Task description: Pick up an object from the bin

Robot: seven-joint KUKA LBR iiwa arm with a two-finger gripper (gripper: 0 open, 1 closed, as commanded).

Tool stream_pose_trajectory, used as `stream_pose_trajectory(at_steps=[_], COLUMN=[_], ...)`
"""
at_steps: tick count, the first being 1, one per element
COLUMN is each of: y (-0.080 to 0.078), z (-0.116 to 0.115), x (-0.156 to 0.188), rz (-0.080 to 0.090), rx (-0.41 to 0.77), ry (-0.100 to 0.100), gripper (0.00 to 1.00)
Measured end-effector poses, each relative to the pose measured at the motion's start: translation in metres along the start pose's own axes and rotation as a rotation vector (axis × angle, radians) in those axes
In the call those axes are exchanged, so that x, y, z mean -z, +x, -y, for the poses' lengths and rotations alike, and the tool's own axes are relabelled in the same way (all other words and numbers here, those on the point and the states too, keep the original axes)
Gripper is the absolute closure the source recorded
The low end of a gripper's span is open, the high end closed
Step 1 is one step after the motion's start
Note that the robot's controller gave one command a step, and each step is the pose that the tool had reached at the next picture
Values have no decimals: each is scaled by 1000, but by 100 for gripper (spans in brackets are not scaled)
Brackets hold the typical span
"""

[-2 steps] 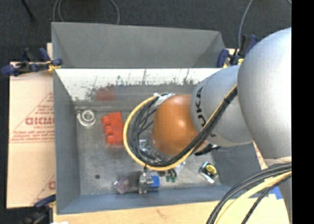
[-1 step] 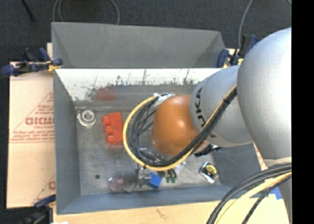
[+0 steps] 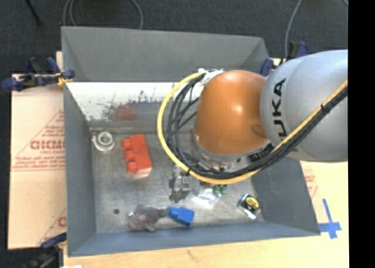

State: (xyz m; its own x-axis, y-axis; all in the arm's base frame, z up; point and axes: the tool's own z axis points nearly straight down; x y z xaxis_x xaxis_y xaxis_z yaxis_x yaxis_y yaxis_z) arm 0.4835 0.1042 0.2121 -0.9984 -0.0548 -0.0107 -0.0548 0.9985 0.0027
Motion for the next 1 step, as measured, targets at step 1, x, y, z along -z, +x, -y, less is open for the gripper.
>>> stream_pose_trajectory(at_steps=[1], y=[1], z=[0], x=[-5], rz=[-8], rx=[-3], ry=[1], gripper=[0])
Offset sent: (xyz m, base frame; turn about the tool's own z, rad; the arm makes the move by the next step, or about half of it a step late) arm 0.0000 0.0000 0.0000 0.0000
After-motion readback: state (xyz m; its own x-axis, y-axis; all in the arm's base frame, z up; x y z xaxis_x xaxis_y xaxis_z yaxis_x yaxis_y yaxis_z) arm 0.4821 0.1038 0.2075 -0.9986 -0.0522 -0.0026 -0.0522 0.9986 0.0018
